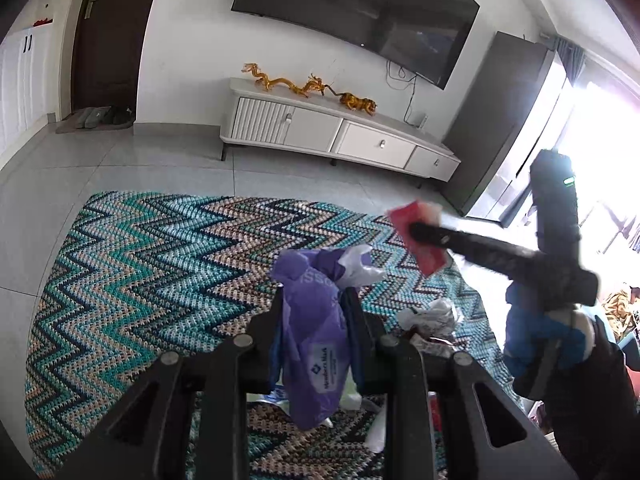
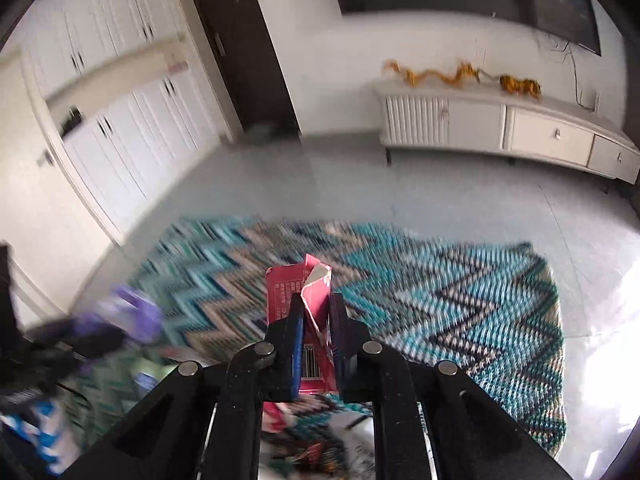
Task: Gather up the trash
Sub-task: 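Grasp the purple bag with the left tool while the right tool grasps the red-white box, then carry both items over the white bin and open both tools to drop them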
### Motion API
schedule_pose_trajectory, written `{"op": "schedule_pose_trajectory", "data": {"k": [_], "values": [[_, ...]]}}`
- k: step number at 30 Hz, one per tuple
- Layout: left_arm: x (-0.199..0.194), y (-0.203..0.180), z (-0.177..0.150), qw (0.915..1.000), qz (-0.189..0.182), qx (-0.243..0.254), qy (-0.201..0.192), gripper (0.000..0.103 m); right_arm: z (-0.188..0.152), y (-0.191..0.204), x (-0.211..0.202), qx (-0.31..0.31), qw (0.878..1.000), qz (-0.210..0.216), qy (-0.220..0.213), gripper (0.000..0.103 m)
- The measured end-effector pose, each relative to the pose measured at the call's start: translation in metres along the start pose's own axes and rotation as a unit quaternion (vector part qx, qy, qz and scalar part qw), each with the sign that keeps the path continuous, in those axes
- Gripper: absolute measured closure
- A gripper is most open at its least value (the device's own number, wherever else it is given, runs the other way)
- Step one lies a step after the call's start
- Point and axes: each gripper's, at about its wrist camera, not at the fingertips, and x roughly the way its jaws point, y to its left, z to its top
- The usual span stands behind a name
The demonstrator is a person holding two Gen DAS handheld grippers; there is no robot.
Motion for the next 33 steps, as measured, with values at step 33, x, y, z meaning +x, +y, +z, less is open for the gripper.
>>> {"op": "schedule_pose_trajectory", "data": {"k": [33], "values": [[-0.068,-0.322,-0.08,0.9674,-0.143,0.208,0.013,0.078,-0.195,-0.042,-0.368,0.15,0.957,-0.186,-0.167,0.091]]}}
